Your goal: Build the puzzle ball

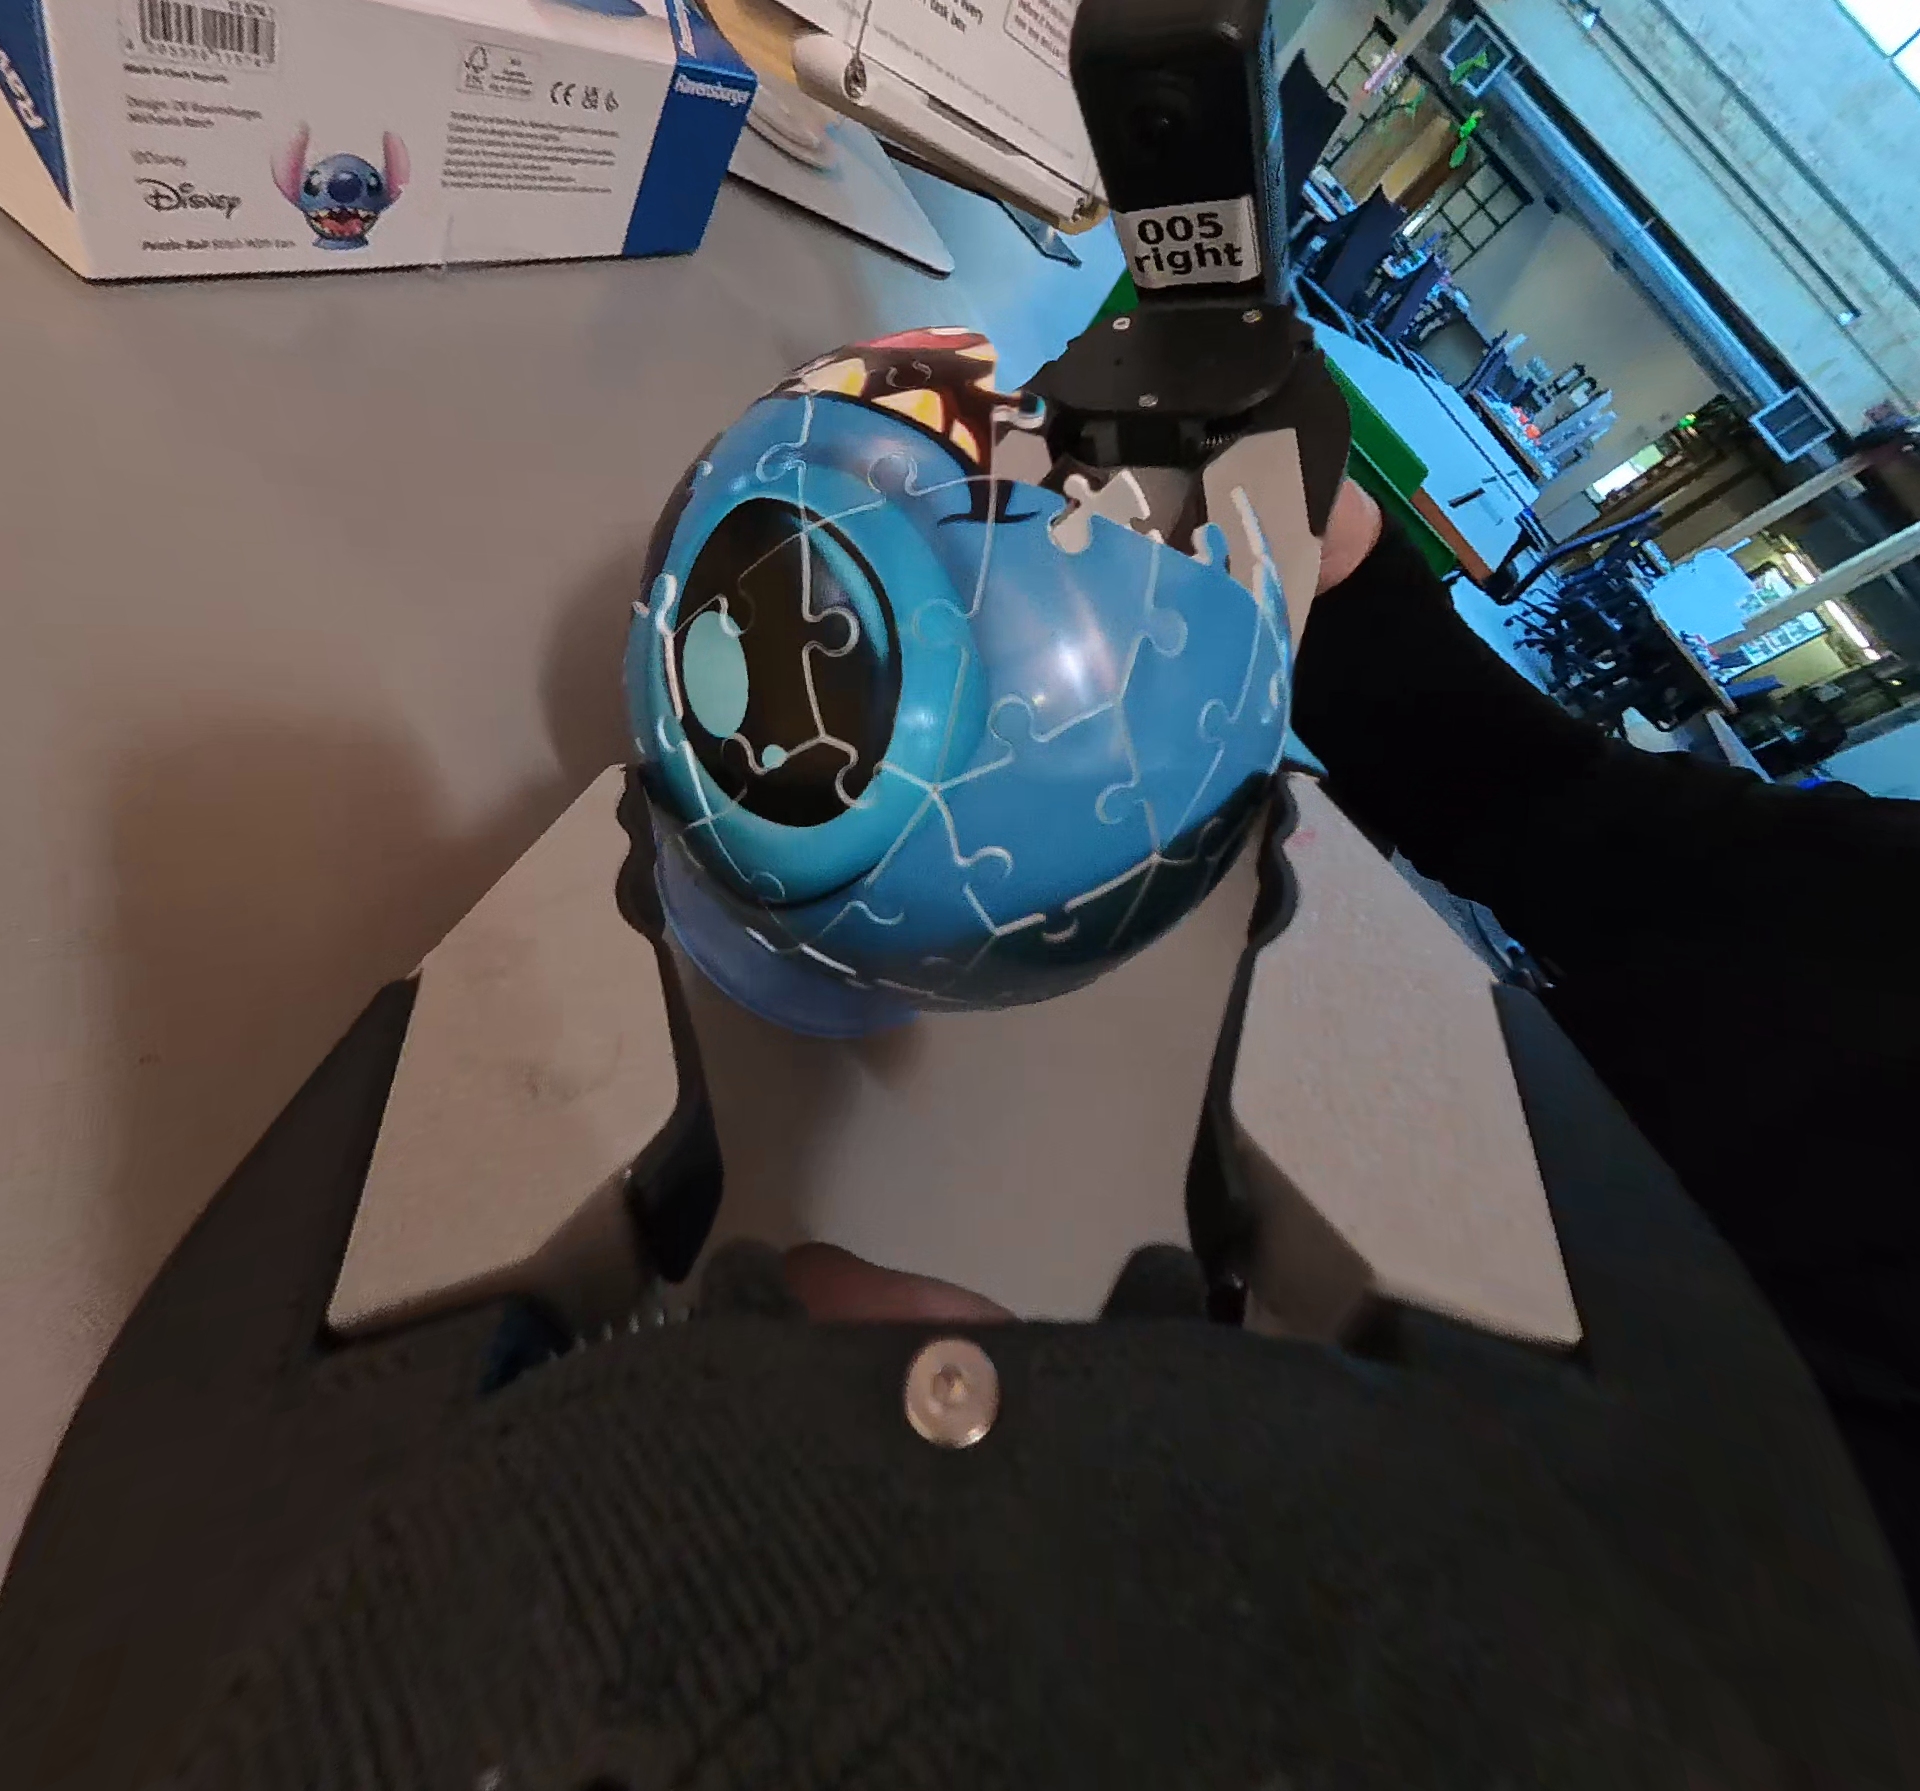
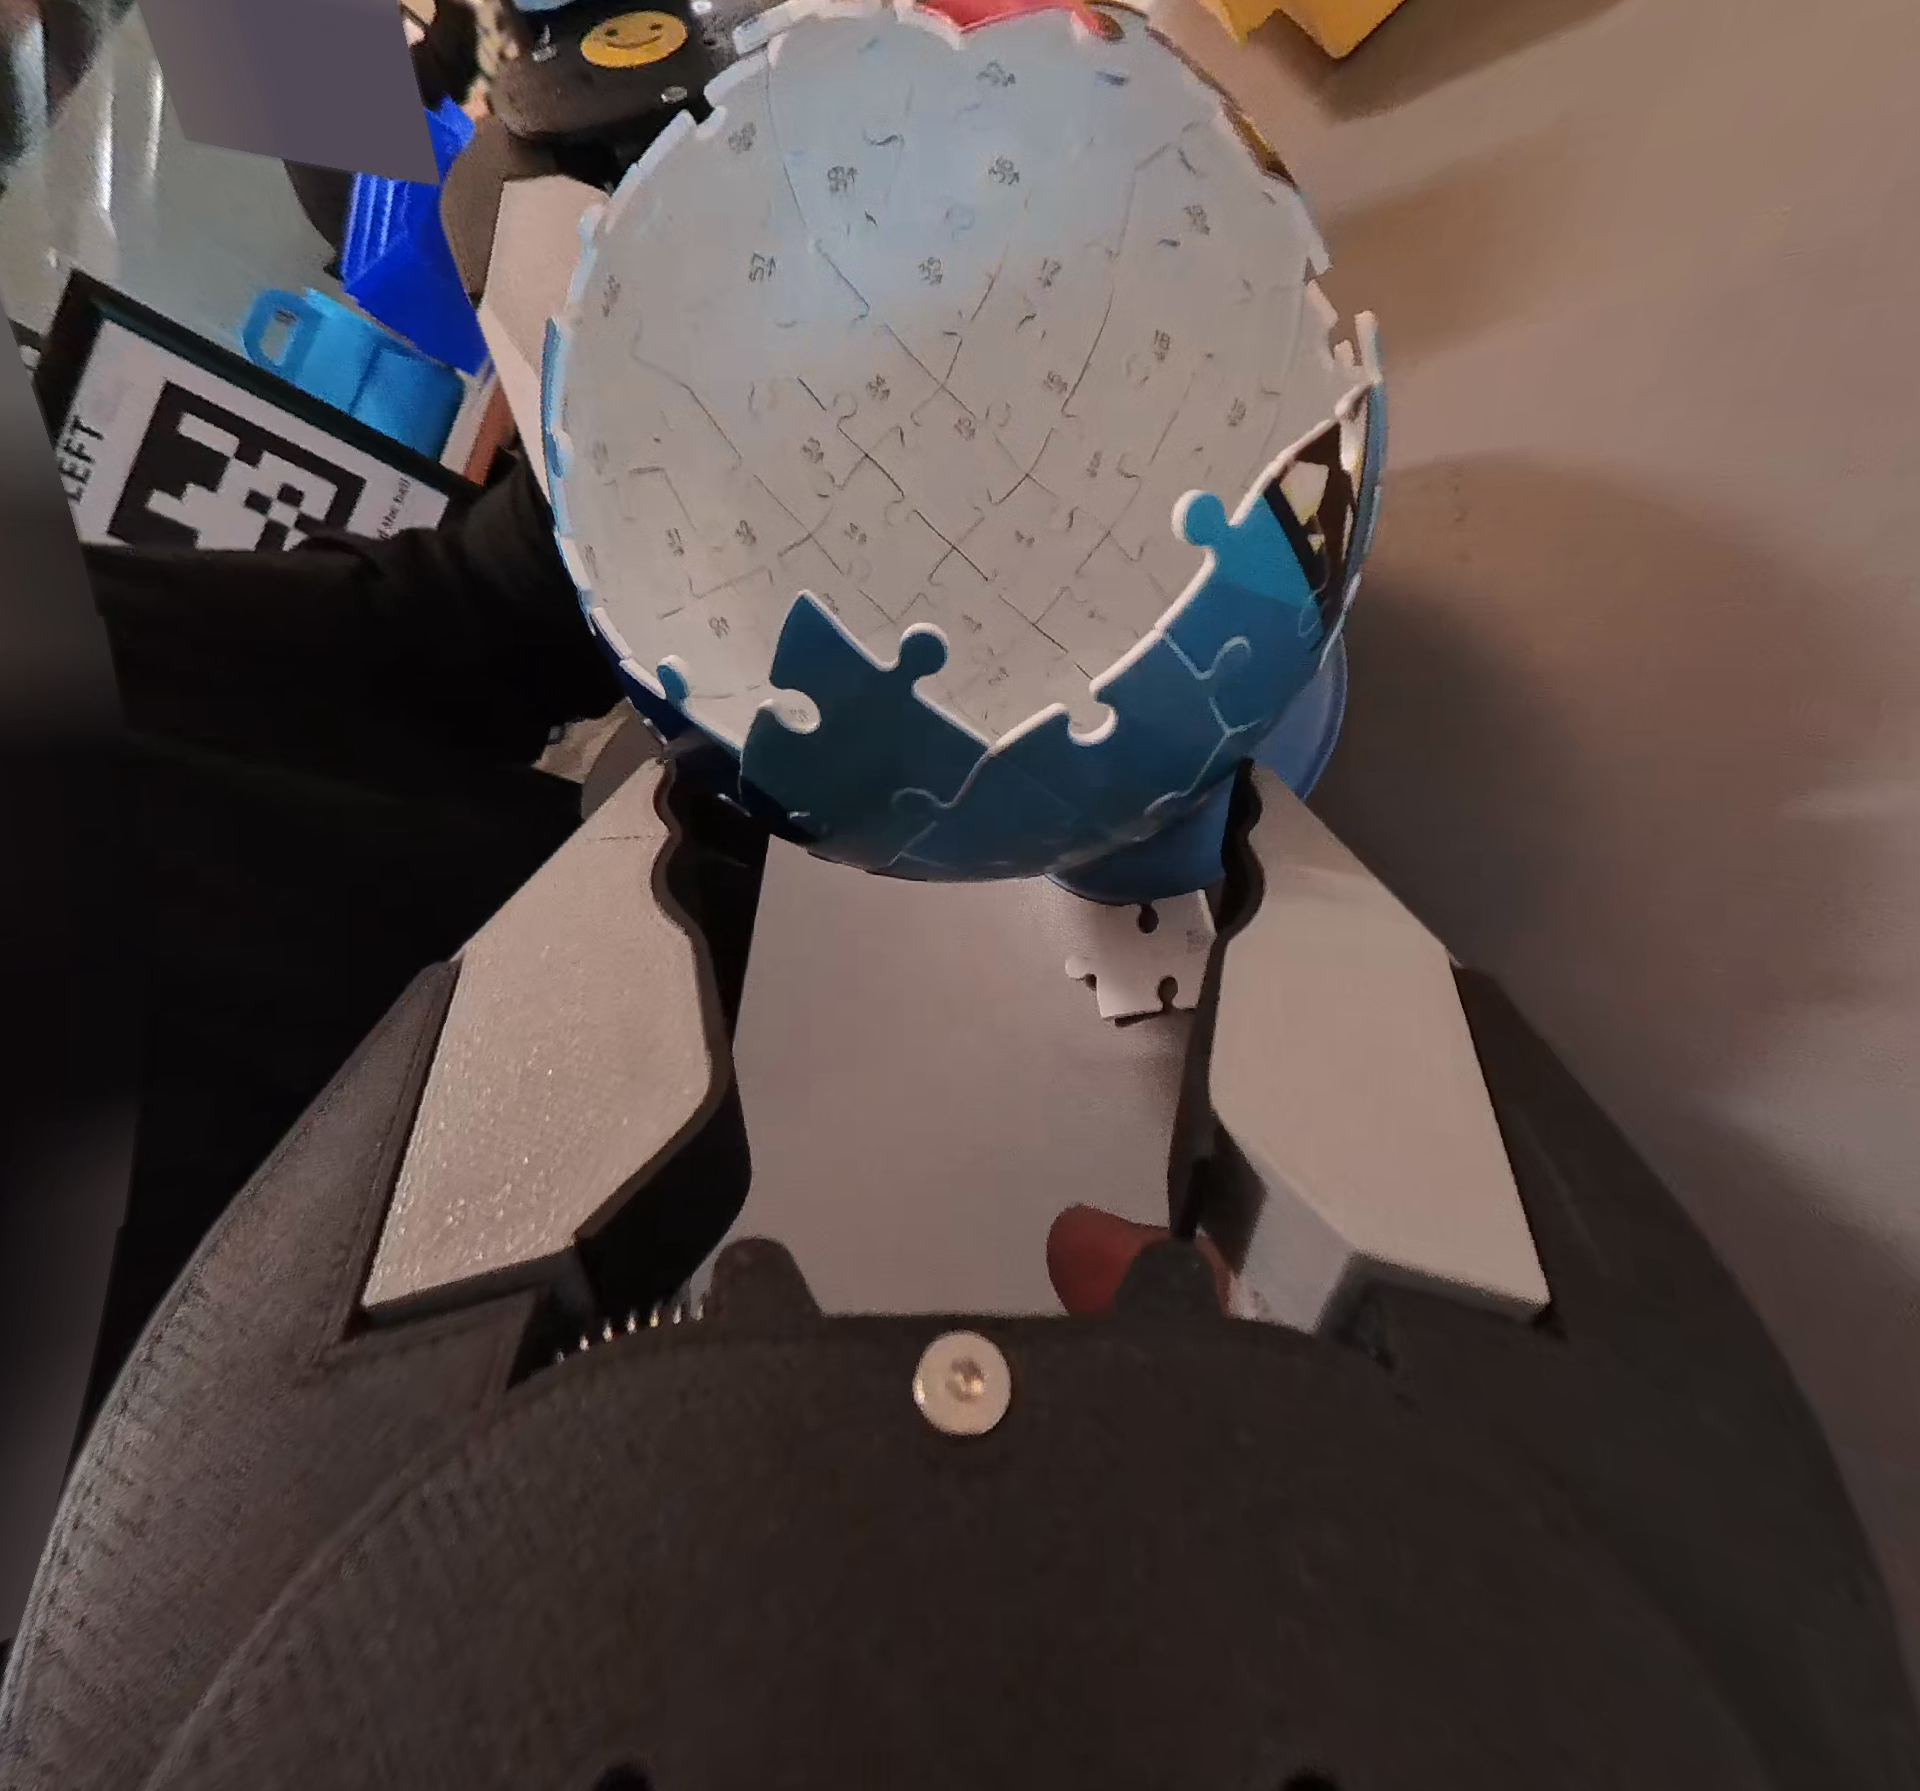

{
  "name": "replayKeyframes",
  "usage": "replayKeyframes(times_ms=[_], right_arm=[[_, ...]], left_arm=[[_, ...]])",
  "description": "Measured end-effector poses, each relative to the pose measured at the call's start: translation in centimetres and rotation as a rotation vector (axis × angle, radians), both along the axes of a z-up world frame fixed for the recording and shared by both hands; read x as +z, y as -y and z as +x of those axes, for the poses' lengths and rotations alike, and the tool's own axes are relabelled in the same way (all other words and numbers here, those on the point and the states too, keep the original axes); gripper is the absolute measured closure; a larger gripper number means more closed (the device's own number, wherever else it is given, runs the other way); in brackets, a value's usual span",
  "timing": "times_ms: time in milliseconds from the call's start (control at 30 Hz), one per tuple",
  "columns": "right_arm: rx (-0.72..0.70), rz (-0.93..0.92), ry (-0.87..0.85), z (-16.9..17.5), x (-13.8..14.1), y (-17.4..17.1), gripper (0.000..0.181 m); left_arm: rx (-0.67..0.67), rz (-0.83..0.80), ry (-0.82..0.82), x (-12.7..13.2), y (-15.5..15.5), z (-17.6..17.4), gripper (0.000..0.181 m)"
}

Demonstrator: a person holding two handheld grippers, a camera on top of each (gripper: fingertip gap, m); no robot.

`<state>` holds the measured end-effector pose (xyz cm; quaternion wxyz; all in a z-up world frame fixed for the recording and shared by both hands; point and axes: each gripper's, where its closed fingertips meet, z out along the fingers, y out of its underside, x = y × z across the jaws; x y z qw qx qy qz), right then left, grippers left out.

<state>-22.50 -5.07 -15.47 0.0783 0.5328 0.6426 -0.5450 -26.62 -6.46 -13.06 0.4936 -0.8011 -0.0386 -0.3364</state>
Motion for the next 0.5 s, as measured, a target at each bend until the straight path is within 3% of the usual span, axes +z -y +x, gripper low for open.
replayKeyframes(times_ms=[200,500], right_arm=[[-0.012,-0.101,0.049,0.1,0.62,-0.67,0.079],[-0.032,-0.107,0.079,-0.06,0.97,-0.98,0.079]], left_arm=[[0.014,-0.045,0.003,-0.2,-0.28,0.45,0.067],[0.001,-0.076,0.035,-0.19,-0.48,0.42,0.067]])
